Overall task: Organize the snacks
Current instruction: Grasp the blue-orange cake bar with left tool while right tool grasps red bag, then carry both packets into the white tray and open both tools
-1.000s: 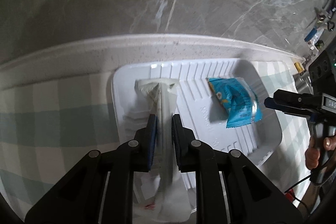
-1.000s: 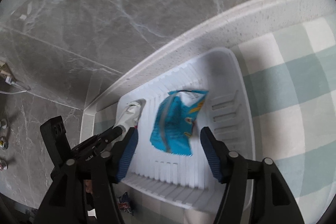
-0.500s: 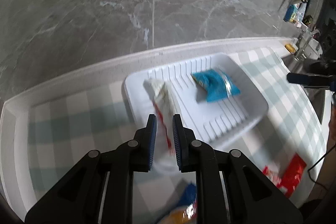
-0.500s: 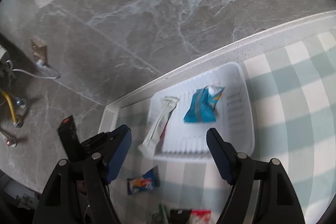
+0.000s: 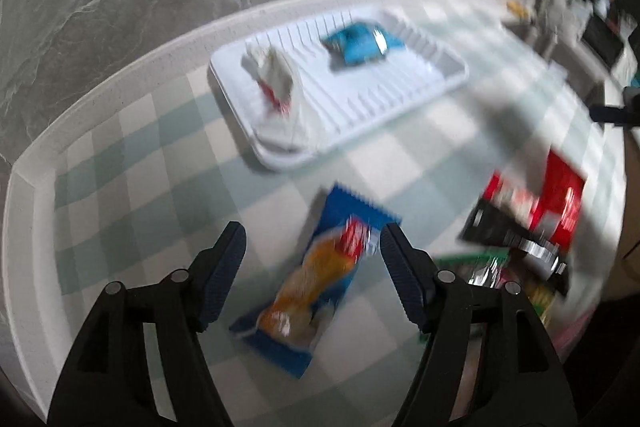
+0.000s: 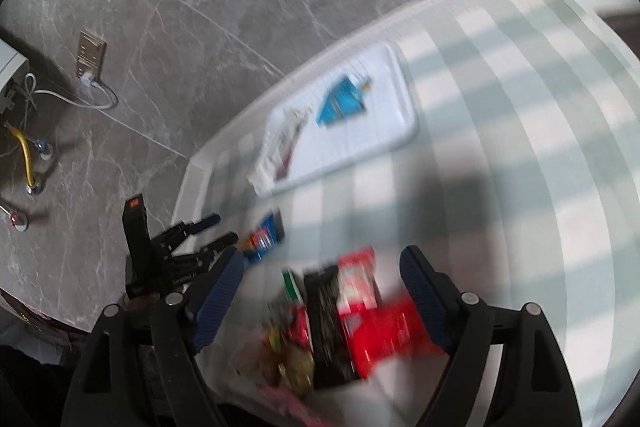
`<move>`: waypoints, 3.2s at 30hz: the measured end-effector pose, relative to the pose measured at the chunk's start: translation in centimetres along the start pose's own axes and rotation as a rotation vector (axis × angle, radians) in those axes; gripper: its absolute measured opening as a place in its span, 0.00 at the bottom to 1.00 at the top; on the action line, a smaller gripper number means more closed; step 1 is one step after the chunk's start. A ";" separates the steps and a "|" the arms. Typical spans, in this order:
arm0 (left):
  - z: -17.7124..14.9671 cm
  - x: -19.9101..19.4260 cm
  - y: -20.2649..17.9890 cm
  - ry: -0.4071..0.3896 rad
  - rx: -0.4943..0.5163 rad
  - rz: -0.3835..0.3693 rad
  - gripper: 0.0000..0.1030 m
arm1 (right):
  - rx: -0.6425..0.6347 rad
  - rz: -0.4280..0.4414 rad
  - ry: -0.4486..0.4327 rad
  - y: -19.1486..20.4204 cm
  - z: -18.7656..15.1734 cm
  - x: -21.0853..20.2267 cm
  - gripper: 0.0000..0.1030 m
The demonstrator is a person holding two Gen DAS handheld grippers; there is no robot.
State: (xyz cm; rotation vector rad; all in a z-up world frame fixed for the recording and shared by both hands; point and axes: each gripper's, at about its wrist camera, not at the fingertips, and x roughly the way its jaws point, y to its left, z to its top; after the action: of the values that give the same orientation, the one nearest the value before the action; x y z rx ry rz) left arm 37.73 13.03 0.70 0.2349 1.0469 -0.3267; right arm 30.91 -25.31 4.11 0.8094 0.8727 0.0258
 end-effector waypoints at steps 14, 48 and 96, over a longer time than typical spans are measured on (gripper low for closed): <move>-1.5 3.1 -1.0 0.093 0.110 0.013 0.66 | 0.224 -0.049 0.113 -4.0 -7.2 3.2 0.81; -0.6 6.2 0.8 0.133 -0.008 -0.204 0.26 | 0.386 0.054 0.094 -6.4 -5.8 6.3 0.38; 8.1 2.2 4.6 -0.054 -0.356 -0.433 0.26 | 0.317 0.191 -0.015 -6.2 4.6 5.4 0.34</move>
State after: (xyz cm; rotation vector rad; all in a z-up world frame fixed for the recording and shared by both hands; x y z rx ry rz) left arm 46.97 14.23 2.88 -0.3247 1.0791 -0.5238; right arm 35.85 -30.79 -1.75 1.1864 0.7927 0.0496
